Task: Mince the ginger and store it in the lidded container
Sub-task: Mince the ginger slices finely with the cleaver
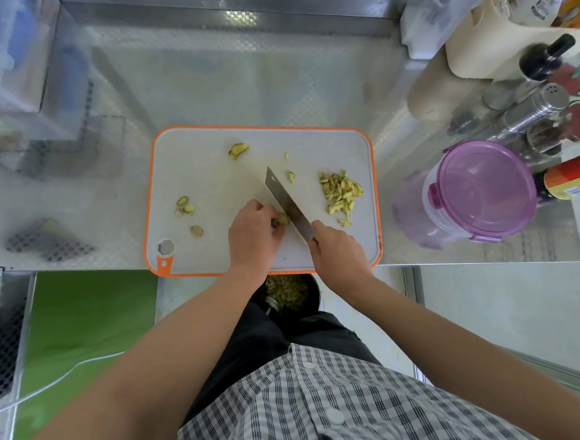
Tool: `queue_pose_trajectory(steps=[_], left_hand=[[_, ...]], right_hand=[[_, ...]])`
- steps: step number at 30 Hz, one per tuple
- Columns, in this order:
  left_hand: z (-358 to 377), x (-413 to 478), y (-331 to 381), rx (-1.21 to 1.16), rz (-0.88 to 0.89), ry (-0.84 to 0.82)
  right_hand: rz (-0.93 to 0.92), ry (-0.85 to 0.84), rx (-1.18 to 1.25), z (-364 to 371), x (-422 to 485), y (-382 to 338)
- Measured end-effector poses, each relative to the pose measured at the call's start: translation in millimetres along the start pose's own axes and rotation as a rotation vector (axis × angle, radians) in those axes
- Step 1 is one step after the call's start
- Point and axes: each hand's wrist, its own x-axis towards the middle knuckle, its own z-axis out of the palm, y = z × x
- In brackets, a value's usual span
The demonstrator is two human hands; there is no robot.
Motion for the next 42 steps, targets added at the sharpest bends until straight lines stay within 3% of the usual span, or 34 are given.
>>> queue_pose_trajectory(steps=[10,19,42], left_hand=[[0.2,-1.9,-1.4,0.006,0.075,0.012],[0.6,-6.8,-3.0,-0.034,0.13,0.078],[3.6,-3.1,-0.3,-0.099,0.112,0.045]], right_hand=[[0.017,-0.024,-0.037,-3.2,3.2,-2.7],[0.012,0.058,0.139,-11.2,0.8,4.7],[0.046,-0.028,-0.035,-6.5,4.8,-13.3]])
